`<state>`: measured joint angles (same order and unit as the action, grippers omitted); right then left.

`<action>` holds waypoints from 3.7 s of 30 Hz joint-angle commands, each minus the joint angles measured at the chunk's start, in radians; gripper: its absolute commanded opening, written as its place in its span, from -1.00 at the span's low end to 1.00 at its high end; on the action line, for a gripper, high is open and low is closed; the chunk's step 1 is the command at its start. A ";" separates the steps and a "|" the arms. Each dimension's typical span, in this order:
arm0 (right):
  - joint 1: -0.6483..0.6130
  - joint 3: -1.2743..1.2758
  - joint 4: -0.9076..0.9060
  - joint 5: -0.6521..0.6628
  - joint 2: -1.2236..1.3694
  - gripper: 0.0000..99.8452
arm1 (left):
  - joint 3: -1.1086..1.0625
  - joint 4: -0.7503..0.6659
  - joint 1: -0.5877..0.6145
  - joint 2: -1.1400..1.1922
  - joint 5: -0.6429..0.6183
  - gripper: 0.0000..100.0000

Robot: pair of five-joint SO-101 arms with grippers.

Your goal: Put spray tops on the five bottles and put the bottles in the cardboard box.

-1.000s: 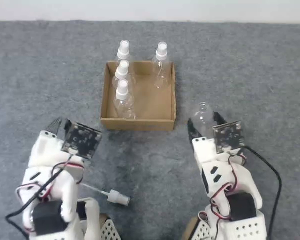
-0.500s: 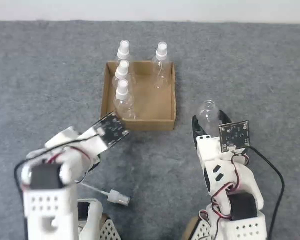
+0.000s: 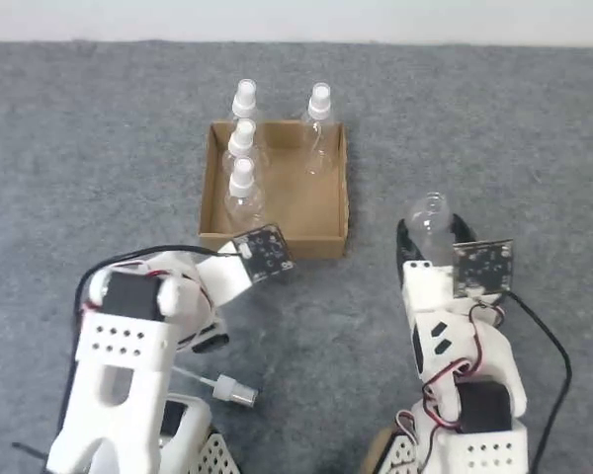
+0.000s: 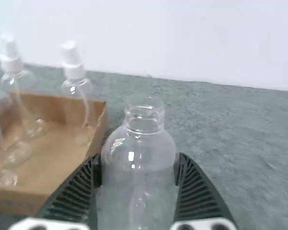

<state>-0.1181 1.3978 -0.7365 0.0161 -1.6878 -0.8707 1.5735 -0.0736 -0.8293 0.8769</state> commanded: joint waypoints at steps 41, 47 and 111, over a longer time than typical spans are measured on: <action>0.039 -0.012 0.033 -0.029 -0.015 -0.98 | -0.219 -0.330 -0.193 0.453 0.005 -0.55; 0.039 -0.012 0.033 -0.029 -0.015 -0.98 | -0.211 -0.394 -0.190 0.456 0.003 -0.77; -0.245 -0.011 0.021 -0.058 -0.025 -0.98 | 0.194 -0.155 -0.196 -0.227 -0.621 -0.98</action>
<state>-0.3314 1.3978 -0.7304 -0.0299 -1.6878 -0.7296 1.4814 -0.2670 -1.0042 0.2816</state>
